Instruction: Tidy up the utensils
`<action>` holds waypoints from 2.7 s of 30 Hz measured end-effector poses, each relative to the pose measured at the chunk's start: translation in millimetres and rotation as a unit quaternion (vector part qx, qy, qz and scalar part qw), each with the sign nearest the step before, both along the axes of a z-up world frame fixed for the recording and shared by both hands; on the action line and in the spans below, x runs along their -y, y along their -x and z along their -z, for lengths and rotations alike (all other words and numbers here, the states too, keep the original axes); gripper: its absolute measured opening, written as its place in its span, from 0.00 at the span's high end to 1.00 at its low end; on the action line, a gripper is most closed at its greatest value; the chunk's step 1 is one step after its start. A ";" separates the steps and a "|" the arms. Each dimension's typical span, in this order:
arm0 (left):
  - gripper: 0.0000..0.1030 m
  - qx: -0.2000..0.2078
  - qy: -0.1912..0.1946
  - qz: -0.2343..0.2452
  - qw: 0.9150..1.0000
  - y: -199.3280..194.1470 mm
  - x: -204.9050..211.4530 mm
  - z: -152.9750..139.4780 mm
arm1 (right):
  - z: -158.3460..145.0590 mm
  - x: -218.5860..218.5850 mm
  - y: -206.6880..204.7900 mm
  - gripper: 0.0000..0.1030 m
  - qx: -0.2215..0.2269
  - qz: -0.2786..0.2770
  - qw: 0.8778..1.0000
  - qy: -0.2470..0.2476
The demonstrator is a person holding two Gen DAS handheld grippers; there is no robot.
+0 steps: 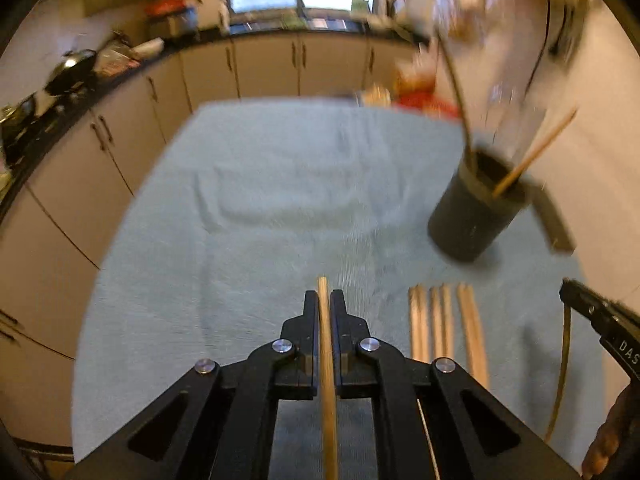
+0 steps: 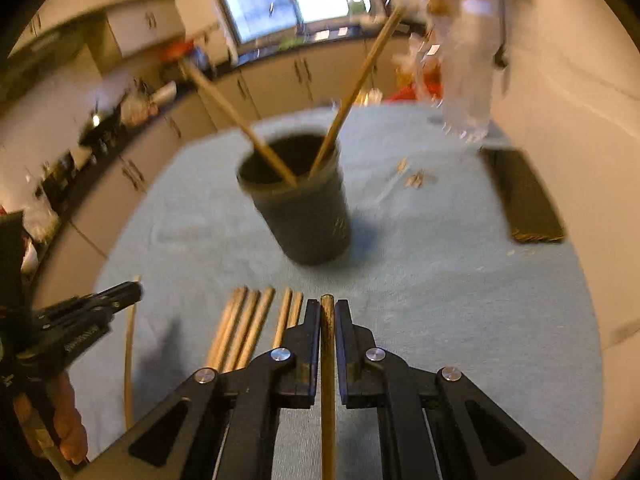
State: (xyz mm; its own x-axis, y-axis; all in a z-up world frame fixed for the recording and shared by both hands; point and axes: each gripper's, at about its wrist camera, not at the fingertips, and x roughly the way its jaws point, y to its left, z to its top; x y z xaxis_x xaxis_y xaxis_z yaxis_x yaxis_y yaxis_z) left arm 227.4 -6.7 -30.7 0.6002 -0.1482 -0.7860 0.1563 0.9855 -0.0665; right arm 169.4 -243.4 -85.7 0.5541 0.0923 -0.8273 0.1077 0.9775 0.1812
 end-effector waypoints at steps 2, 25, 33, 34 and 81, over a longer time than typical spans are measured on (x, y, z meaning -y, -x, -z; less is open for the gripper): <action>0.95 0.025 0.018 -0.010 0.999 18.5 -10.6 -21.4 | -22.3 7.0 19.4 0.92 0.040 0.009 0.999 -0.017; 0.76 -0.149 -0.038 -0.005 0.988 -34.0 -5.7 61.6 | -85.5 14.1 83.0 0.92 0.135 0.020 0.991 -0.010; 0.78 -0.150 -0.062 -0.009 0.987 -52.0 4.2 72.3 | -74.4 15.9 67.9 0.92 0.124 0.017 0.992 -0.015; 0.85 -0.144 -0.072 -0.011 0.987 -52.6 6.0 72.5 | -72.7 15.7 66.0 0.92 0.123 0.017 0.992 -0.016; 0.95 0.192 0.096 0.028 0.976 32.2 15.9 -148.1 | -156.2 13.2 43.8 0.92 0.256 0.005 0.967 0.004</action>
State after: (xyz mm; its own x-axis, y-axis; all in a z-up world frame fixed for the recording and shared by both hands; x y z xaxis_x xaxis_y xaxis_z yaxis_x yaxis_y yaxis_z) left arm 195.2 -22.7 117.4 0.8318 -0.3108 -0.4599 0.2584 0.9501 -0.1748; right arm 125.5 -256.6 70.5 0.8919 0.0798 -0.4452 0.0152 0.9785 0.2059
